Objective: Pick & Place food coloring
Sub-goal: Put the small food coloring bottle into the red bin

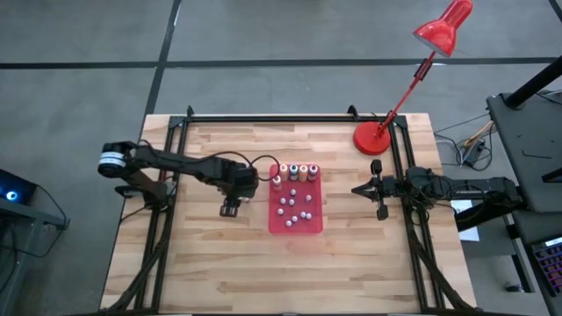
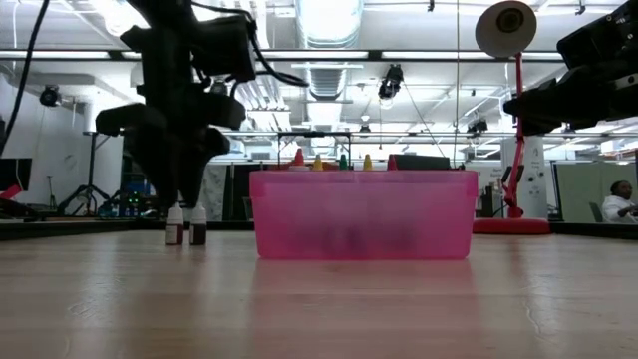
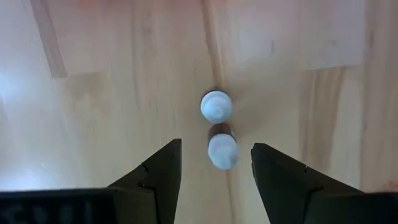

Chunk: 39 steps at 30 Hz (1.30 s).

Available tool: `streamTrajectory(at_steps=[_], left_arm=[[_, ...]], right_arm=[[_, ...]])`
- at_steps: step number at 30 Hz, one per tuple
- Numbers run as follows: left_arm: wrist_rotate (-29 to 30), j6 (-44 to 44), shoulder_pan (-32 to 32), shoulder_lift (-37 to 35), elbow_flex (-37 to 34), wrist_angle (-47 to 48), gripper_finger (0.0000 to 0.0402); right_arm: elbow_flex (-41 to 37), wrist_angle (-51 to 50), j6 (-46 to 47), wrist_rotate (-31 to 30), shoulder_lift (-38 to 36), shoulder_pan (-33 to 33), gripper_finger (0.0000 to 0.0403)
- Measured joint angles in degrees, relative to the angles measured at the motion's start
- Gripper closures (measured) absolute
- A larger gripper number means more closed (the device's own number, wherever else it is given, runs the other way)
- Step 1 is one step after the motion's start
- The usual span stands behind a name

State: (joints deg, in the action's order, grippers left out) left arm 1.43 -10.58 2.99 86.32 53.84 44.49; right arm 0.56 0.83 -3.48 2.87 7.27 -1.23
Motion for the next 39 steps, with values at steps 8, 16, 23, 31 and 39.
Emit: streamTrajectory(at_steps=[8, 16, 23, 31, 39], left_arm=[[0.0, 0.1, 0.7, 2.7, 0.0, -0.1, 0.0236], [-0.4, 0.3, 0.7, 3.8, 0.0, -0.2, 0.0236], [-0.4, 0.3, 0.7, 3.9, 0.0, -0.6, 0.0236], [-0.9, 0.3, 0.7, 3.9, 0.0, -0.6, 0.0247], [-0.9, 0.3, 0.7, 3.9, 0.0, -0.6, 0.0319]], right_arm=[[0.0, 0.0, 0.0, 0.0, 0.0, 0.0, 0.0394], [0.0, 0.0, -0.1, 0.0, 0.0, 0.0, 0.0394], [0.0, 0.0, -0.2, 0.0, 0.0, 0.0, 0.0394], [0.0, 0.0, 0.0, 0.0, 0.0, 0.0, 0.0394], [0.0, 0.0, 0.0, 0.0, 0.0, 0.0, 0.0394]])
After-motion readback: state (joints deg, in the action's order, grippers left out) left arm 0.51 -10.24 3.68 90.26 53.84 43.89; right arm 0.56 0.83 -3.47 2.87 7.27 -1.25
